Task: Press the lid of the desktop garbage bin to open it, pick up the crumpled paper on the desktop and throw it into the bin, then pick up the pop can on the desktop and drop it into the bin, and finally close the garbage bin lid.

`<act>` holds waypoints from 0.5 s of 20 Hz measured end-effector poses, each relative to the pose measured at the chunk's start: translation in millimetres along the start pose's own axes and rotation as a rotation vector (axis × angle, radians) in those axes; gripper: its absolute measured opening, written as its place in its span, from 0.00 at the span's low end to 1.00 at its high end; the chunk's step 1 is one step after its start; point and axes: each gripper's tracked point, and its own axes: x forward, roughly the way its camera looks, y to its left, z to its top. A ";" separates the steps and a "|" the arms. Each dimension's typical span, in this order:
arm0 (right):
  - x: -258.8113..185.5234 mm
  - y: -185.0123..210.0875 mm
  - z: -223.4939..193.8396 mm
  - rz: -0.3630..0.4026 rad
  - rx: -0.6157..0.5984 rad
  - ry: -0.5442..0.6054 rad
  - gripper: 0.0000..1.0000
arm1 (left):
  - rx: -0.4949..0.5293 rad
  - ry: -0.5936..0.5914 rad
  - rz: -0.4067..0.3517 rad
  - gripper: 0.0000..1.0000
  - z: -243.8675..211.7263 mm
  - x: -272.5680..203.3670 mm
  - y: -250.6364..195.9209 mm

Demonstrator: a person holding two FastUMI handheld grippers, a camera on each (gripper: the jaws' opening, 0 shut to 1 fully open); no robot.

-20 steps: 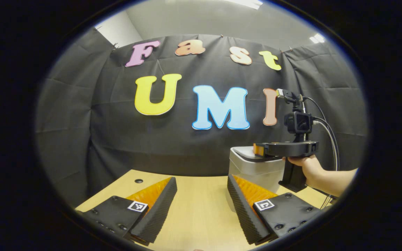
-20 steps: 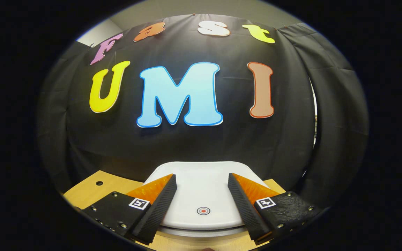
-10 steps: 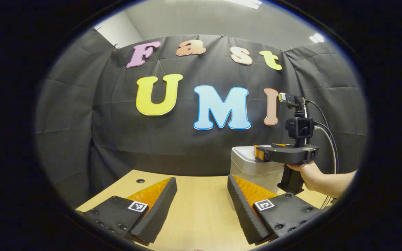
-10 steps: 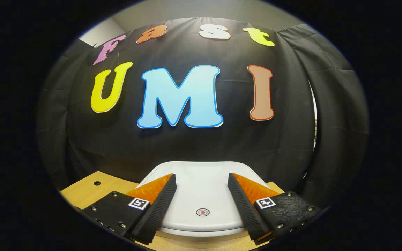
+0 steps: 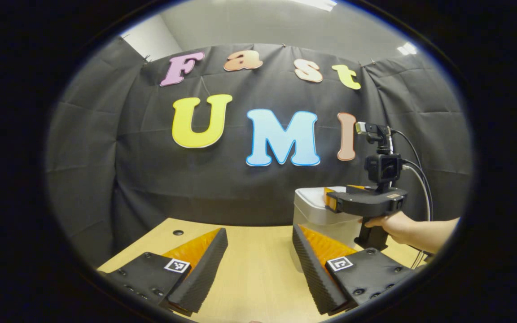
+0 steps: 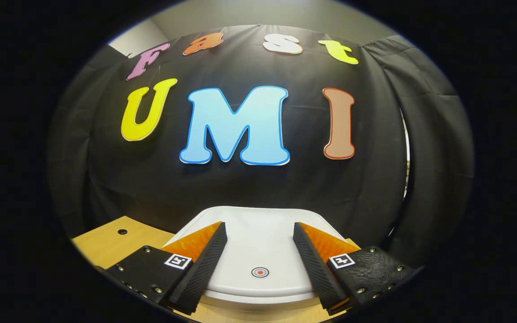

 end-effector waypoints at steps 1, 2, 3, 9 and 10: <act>0.3 -0.3 -0.5 0.003 0.013 -0.002 0.96 | 0.002 -0.002 -0.003 0.95 1.5 1.9 -0.5; 1.0 0.2 0.6 0.004 0.021 -0.018 0.96 | 0.001 -0.002 -0.006 0.95 2.3 2.8 -1.0; 1.5 -0.8 -2.3 0.005 0.022 -0.007 0.96 | -0.001 -0.001 -0.009 0.95 2.0 4.3 -2.5; -0.5 0.5 -2.8 0.005 0.019 0.004 0.96 | -0.025 -0.031 -0.004 0.95 15.1 3.6 -2.7; 0.3 0.4 -4.1 0.003 0.021 0.011 0.96 | -0.022 -0.038 0.003 0.95 18.6 2.1 -1.0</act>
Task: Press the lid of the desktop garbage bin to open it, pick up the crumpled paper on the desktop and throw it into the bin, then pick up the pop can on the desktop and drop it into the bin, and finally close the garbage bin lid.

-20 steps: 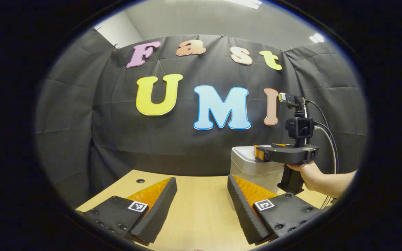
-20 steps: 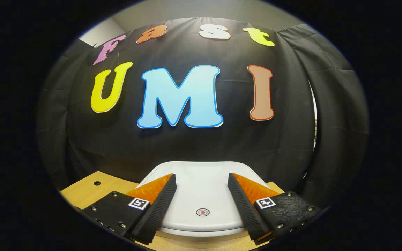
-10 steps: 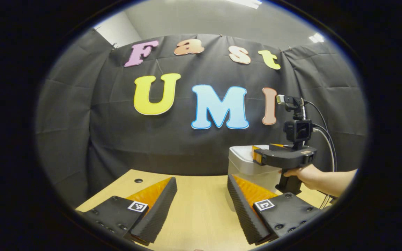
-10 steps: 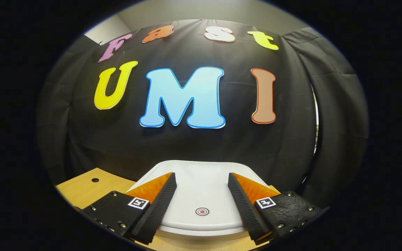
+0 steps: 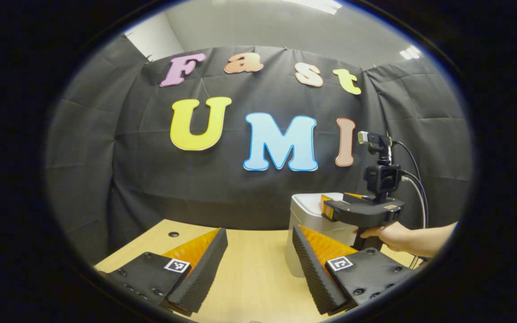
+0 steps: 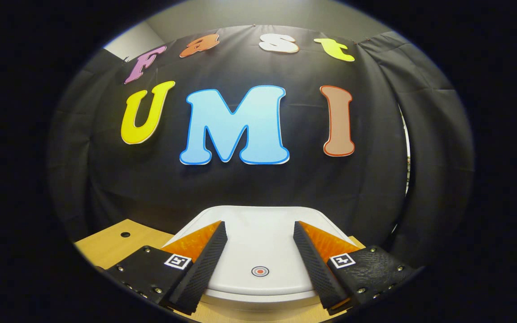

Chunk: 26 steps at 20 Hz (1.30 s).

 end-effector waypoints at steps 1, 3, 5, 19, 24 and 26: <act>0.4 -0.3 2.7 -0.005 0.007 -0.003 0.96 | 0.002 -0.005 0.006 0.95 2.0 -2.9 0.8; -1.1 0.1 4.4 -0.017 0.008 -0.008 0.96 | -0.002 -0.006 0.021 0.95 4.2 -8.0 3.5; -1.3 0.0 6.7 -0.014 0.000 -0.019 0.95 | -0.010 -0.007 0.037 0.95 7.4 -12.0 4.9; -91.5 2.3 22.5 0.077 -0.030 -0.004 0.95 | 0.007 -0.011 0.072 0.95 10.9 -18.4 -13.5; -134.7 3.0 39.6 0.109 0.012 -0.012 0.95 | -0.017 -0.031 0.082 0.95 16.4 -18.5 -23.3; -153.7 -1.7 44.5 0.105 0.019 -0.009 0.95 | -0.037 -0.045 0.088 0.95 18.7 -20.9 -25.6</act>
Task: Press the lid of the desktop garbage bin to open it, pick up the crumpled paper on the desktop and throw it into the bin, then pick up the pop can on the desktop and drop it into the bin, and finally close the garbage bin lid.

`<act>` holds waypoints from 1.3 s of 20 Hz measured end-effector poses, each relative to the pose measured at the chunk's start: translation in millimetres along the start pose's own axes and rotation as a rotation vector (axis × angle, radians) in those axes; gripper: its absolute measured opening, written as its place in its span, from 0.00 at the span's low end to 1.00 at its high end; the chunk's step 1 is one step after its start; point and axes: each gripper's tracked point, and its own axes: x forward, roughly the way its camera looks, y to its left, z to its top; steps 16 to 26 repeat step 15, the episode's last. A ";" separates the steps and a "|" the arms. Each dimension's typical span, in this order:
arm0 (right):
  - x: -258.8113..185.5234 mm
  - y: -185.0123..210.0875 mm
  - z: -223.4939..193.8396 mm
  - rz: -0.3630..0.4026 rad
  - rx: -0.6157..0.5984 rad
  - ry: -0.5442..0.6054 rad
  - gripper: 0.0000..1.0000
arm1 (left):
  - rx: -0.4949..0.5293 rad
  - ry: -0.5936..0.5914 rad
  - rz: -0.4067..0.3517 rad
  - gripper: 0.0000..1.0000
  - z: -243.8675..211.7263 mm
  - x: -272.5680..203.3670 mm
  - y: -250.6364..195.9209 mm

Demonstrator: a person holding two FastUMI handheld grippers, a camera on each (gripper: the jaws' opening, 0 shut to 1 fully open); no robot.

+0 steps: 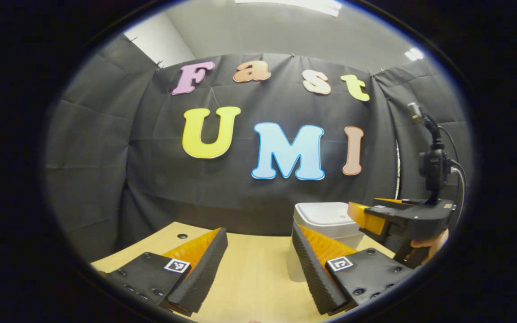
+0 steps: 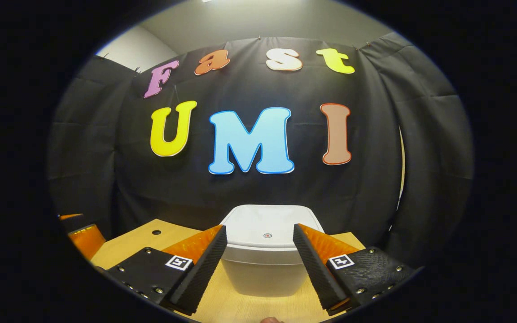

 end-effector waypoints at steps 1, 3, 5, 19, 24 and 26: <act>-10.6 0.2 3.9 0.005 -0.003 -0.005 0.95 | -0.012 -0.008 -0.004 0.95 1.9 -1.5 -3.2; -32.1 1.7 6.7 0.022 -0.014 -0.010 0.95 | -0.020 -0.009 0.006 0.95 0.9 -2.7 -3.7; -52.8 5.7 6.2 0.045 -0.038 -0.014 0.95 | -0.032 -0.008 0.024 0.95 -0.8 -6.0 -1.4; -100.3 9.4 5.1 0.040 -0.111 -0.033 0.95 | 0.010 -0.028 0.036 0.95 9.3 -12.0 14.4; -100.3 9.4 5.1 0.040 -0.111 -0.033 0.95 | 0.010 -0.028 0.036 0.95 9.3 -12.0 14.4; -100.3 9.4 5.1 0.040 -0.111 -0.033 0.95 | 0.010 -0.028 0.036 0.95 9.3 -12.0 14.4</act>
